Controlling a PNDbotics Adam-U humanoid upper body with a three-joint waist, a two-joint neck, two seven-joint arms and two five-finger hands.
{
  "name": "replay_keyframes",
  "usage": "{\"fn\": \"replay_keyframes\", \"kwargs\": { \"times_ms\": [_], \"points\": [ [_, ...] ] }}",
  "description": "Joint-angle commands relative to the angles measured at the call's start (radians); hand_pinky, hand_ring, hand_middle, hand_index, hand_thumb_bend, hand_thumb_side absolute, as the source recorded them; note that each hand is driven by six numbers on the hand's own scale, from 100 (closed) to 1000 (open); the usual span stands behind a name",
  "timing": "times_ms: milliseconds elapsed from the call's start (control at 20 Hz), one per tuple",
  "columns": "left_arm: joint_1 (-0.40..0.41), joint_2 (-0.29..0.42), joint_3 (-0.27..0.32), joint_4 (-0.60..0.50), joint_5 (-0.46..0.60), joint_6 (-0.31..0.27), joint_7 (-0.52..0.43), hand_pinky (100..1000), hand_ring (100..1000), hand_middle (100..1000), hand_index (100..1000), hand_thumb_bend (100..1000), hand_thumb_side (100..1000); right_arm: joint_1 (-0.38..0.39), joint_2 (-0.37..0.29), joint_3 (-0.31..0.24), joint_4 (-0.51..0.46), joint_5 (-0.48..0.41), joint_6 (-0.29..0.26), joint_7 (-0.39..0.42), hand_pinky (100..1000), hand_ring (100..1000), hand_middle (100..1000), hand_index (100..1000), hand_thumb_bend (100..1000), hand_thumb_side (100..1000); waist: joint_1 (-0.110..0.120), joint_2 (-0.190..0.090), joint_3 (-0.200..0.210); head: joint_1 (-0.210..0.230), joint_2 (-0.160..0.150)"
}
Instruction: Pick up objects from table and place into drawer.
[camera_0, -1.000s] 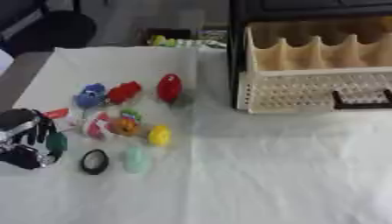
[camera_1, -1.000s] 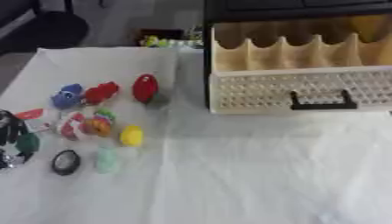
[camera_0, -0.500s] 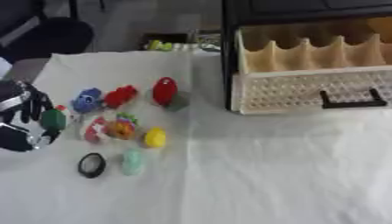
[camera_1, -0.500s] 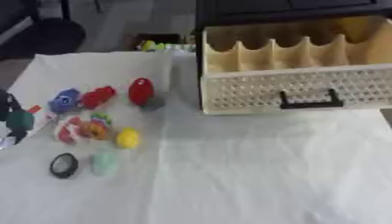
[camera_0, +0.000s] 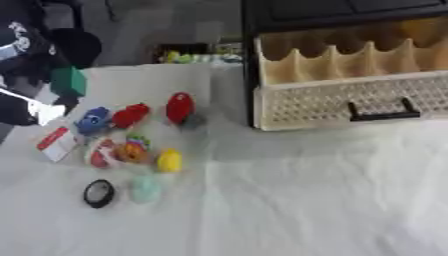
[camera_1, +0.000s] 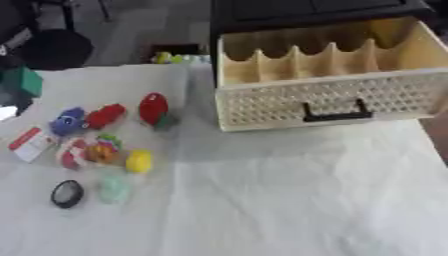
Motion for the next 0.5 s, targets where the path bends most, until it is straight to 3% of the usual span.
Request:
{"fn": "replay_keyframes", "kwargs": {
  "times_ms": [50,500],
  "points": [
    [-0.055,0.000,0.000,-0.013,0.017,0.002,-0.016,312,449,419,519,100,240,-0.015,-0.030,-0.002,-0.011,-0.001,0.003,0.005,377,367,355,727,409,1000,-0.002,-0.026,0.002,-0.006,-0.002],
    [-0.218,-0.102,-0.035,0.027,0.040,-0.004,-0.050,303,443,414,517,100,261,-0.019,-0.027,0.010,-0.011,-0.004,0.012,0.023,377,367,355,726,409,1000,0.008,-0.044,0.000,-0.010,-0.011]
  ]
}}
